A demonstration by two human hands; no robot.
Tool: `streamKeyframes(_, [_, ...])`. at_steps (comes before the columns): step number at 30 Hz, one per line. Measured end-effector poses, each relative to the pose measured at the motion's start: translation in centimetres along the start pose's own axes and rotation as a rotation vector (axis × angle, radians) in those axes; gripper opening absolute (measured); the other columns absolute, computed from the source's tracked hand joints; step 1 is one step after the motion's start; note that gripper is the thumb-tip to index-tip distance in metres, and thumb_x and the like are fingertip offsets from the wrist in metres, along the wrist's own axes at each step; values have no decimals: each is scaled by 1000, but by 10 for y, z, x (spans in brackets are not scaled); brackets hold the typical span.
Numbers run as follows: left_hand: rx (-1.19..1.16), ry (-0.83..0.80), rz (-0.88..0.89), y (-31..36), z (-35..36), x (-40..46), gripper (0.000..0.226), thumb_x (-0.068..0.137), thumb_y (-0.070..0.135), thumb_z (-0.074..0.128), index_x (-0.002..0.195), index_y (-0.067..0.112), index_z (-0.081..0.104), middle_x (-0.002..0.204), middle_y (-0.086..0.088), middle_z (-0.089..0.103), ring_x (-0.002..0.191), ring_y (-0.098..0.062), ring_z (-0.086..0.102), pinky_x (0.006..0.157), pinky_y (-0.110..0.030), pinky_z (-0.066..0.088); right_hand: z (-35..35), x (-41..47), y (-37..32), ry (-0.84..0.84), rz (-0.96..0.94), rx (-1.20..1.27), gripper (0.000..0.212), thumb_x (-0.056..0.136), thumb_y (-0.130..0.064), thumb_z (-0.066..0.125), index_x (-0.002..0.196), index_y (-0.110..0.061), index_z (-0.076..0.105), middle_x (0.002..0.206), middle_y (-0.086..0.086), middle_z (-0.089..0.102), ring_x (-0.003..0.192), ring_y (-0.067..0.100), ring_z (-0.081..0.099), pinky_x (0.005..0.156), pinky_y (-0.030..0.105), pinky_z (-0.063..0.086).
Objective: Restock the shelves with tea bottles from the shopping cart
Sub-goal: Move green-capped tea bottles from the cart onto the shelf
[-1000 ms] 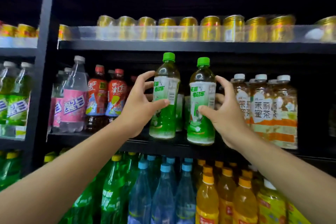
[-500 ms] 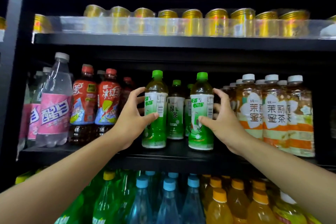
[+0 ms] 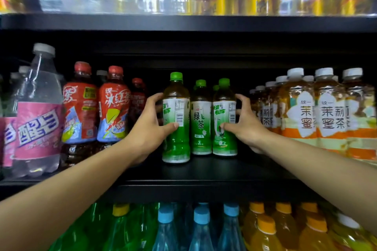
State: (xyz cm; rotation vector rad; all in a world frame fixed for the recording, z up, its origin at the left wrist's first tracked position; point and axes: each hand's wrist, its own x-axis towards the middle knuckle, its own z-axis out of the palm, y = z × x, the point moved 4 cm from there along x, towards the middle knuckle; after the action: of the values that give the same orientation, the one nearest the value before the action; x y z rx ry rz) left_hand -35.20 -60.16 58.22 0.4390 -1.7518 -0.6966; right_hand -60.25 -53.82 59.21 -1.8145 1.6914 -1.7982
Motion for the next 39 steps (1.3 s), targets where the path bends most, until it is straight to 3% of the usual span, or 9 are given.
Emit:
streamKeyframes(10, [88, -2, 8, -2, 4, 3, 80, 92, 1, 70, 152, 34, 28, 121, 24, 54, 108, 3, 62, 89, -25, 56, 6, 15, 14, -26, 9, -20, 101, 90, 0, 72, 157, -37, 6, 130, -1, 61, 115, 19, 62, 101, 46, 53])
streamKeyframes(14, [121, -9, 14, -3, 3, 4, 80, 93, 2, 70, 152, 35, 28, 121, 24, 55, 104, 5, 65, 84, -20, 58, 6, 17, 18, -48, -4, -5, 100, 91, -1, 71, 159, -33, 5, 127, -3, 60, 114, 16, 62, 101, 42, 52])
streamKeyframes(18, [172, -28, 18, -2, 2, 1, 80, 94, 3, 69, 154, 35, 26, 119, 23, 52, 95, 21, 61, 72, -9, 54, 6, 14, 21, -34, 5, 1, 98, 92, -4, 71, 159, -33, 6, 133, 3, 62, 117, 20, 62, 103, 43, 51])
streamKeyframes(21, [237, -42, 7, 1, 1, -6, 81, 96, 9, 68, 156, 34, 21, 120, 21, 52, 103, 13, 59, 75, -8, 52, 5, 8, 18, -24, 27, -11, 98, 91, -5, 72, 159, -31, 5, 134, 4, 61, 118, 22, 61, 101, 39, 50])
streamKeyframes(24, [325, -78, -4, 5, -1, -15, 84, 96, 12, 68, 159, 31, 16, 135, 7, 51, 125, -7, 53, 99, -28, 52, 0, 0, 12, -17, 57, -41, 101, 90, -9, 75, 159, -31, 4, 140, 8, 54, 123, 25, 56, 104, 39, 47])
streamKeyframes(29, [470, -85, -90, 15, -7, -35, 85, 100, 25, 63, 163, 28, 5, 165, -5, 26, 150, -19, 28, 119, -35, 30, -11, -26, -16, 14, 25, -192, 98, 94, -22, 71, 160, -31, 0, 162, 13, 20, 146, 34, 32, 114, 38, 32])
streamKeyframes(33, [630, -119, -6, 34, -11, -71, 78, 105, 41, 47, 162, 32, -5, 171, 7, 1, 156, -9, 2, 125, -31, 10, 0, -72, -45, -76, -94, -281, 92, 100, -38, 60, 159, -36, -10, 168, -2, -6, 155, 32, 10, 124, 48, 17])
streamKeyframes(36, [1014, -126, 60, 40, -16, -107, 76, 98, 67, 23, 159, 41, -12, 171, 11, -8, 157, -16, -8, 127, -44, 10, 16, -110, -63, -172, -228, -466, 81, 102, -50, 46, 158, -40, -12, 168, -7, -18, 156, 22, -10, 127, 49, 6])
streamKeyframes(39, [1313, -108, 102, 38, -22, -145, 81, 92, 71, 13, 162, 36, -5, 172, 6, -2, 158, -24, -6, 126, -48, 10, 33, -146, -73, -192, -359, -655, 75, 99, -62, 27, 159, -40, -13, 168, -4, -21, 154, 16, -22, 126, 45, -9])
